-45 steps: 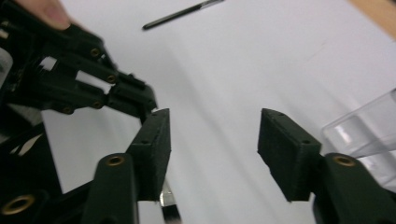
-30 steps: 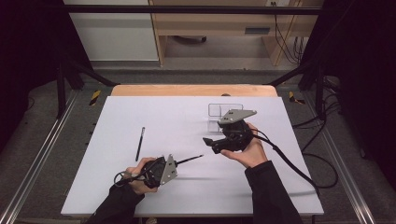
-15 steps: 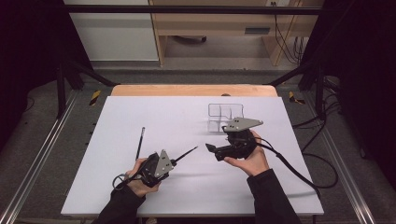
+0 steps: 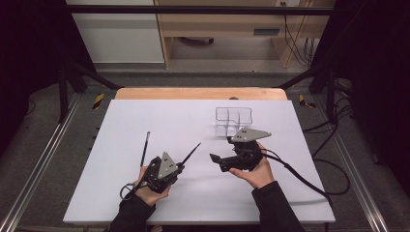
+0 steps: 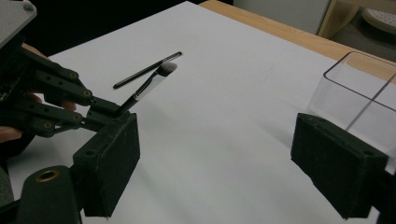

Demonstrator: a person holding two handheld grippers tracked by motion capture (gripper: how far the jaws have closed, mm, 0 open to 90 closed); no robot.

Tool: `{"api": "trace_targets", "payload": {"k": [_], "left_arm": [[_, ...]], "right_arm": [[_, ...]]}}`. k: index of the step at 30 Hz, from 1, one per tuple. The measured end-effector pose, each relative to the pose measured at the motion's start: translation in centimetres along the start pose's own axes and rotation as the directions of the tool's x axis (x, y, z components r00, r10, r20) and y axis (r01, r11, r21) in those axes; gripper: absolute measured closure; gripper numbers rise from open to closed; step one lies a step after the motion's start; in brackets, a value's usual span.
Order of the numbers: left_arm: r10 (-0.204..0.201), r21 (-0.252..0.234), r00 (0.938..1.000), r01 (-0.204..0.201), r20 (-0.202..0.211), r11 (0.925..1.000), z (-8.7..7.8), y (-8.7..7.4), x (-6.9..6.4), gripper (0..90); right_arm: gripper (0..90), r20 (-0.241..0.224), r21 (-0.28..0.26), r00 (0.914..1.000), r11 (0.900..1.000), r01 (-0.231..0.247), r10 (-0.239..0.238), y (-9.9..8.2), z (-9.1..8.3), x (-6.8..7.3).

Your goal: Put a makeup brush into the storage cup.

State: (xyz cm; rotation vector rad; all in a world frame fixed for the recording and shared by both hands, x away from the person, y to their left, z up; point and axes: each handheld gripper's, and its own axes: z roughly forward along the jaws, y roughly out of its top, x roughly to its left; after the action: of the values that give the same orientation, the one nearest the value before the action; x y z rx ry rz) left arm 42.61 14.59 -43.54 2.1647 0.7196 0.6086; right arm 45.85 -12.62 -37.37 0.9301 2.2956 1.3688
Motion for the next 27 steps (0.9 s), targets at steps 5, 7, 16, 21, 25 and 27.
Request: {"api": "trace_targets", "payload": {"k": [5,7,16,21,25,27], "left_arm": [[-0.066,-0.041,0.9978,0.066,-0.002,0.9970,-0.2,0.2,0.0,82.7],[-0.083,-0.053,0.9965,0.083,-0.007,0.9952,-0.3,0.3,0.0,82.7],[-0.149,-0.084,0.9887,0.148,-0.014,0.9855,-0.1,0.8,-0.4,82.7],[-0.180,-0.098,0.9834,0.178,-0.018,0.9791,0.1,1.2,-0.7,82.7],[-0.198,-0.103,0.9798,0.194,-0.026,0.9755,0.4,1.5,-1.1,82.7],[-0.204,-0.102,0.9786,0.200,-0.030,0.9746,0.5,1.6,-1.2,82.7]], "right_arm": [[16.9,-0.019,-0.009,0.9997,0.9999,-0.014,0.014,-0.2,0.4,0.2],[17.9,-0.024,-0.017,0.9993,0.9994,-0.029,0.029,-0.3,0.6,0.4],[22.9,-0.060,-0.056,0.9950,0.9950,-0.083,0.079,-0.3,0.9,0.7],[24.8,-0.070,-0.075,0.9920,0.9911,-0.110,0.105,-0.4,1.2,0.8],[27.0,-0.077,-0.090,0.9894,0.9874,-0.130,0.123,-0.5,1.5,0.9],[28.1,-0.082,-0.101,0.9883,0.9855,-0.137,0.129,-0.5,1.5,0.9]]}}
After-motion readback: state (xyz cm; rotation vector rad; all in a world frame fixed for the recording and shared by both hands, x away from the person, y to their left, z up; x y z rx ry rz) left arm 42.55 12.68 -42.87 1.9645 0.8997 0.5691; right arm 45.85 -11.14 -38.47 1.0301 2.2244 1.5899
